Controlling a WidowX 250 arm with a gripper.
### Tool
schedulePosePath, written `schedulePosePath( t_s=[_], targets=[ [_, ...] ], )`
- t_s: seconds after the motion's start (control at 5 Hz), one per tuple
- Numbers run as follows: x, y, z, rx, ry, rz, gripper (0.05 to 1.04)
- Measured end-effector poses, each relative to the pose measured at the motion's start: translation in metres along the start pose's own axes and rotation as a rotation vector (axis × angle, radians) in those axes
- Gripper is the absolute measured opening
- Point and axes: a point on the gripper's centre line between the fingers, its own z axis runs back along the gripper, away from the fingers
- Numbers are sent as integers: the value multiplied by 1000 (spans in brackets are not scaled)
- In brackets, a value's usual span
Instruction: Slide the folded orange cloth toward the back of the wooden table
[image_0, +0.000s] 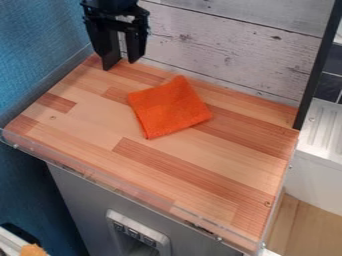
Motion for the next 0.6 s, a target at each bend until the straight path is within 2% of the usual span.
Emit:
schedulePosePath(
  t_s=[0.6],
  targets=[
    [-2,6,3,23,1,15,994]
  ],
)
